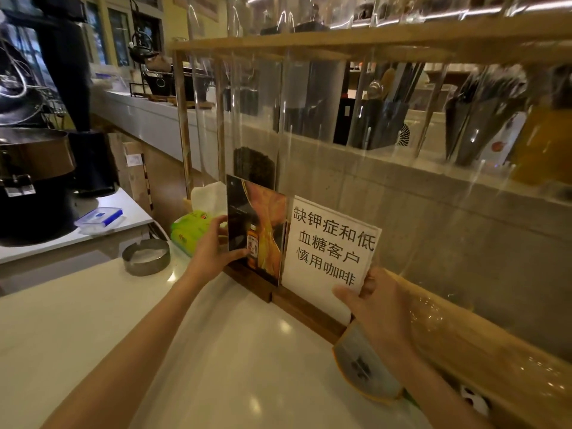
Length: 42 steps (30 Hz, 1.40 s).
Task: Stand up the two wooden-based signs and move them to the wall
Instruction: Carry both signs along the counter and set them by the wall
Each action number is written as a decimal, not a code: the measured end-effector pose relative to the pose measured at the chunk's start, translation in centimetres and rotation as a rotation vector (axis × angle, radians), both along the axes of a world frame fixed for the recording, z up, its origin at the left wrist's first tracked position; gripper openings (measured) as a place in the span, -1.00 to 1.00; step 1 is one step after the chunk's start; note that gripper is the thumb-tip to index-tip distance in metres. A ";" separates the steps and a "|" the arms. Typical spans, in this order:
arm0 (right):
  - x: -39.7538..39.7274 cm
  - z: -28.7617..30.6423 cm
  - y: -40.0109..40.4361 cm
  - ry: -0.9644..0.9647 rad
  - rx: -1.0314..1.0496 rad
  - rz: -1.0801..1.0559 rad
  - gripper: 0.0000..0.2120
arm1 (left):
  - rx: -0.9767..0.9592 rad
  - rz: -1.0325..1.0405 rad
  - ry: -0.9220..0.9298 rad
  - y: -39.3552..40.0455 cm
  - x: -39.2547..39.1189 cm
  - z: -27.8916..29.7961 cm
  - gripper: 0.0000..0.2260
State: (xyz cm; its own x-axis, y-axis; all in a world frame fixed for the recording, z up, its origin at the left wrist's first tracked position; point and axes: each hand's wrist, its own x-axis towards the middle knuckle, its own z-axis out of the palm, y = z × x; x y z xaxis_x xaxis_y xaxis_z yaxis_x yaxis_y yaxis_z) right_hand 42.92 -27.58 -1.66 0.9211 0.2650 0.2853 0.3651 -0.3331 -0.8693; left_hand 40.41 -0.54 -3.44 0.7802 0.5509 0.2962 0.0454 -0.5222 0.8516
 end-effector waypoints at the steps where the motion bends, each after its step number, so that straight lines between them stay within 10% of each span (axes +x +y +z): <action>1: 0.0 0.0 0.0 -0.009 -0.006 -0.001 -0.68 | 0.000 0.000 0.001 0.1 0.2 -0.1 -0.34; 31: 0.4 0.6 -0.2 0.003 -0.101 0.028 -0.59 | 0.021 0.104 -0.039 -1.5 1.5 -1.4 -0.36; 42: 0.4 7.2 -0.8 -0.150 -0.075 0.170 -0.49 | 0.516 -0.066 0.184 -10.3 -2.9 -3.1 -0.72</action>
State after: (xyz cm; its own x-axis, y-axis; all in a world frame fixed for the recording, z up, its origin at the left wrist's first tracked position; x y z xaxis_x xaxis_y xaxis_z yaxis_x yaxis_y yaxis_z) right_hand 43.33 -28.43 5.58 0.8101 0.4381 0.3897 0.5449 -0.3173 -0.7761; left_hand 37.54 -10.88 -6.58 0.8726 0.3181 0.3707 0.1219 -0.8766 0.4655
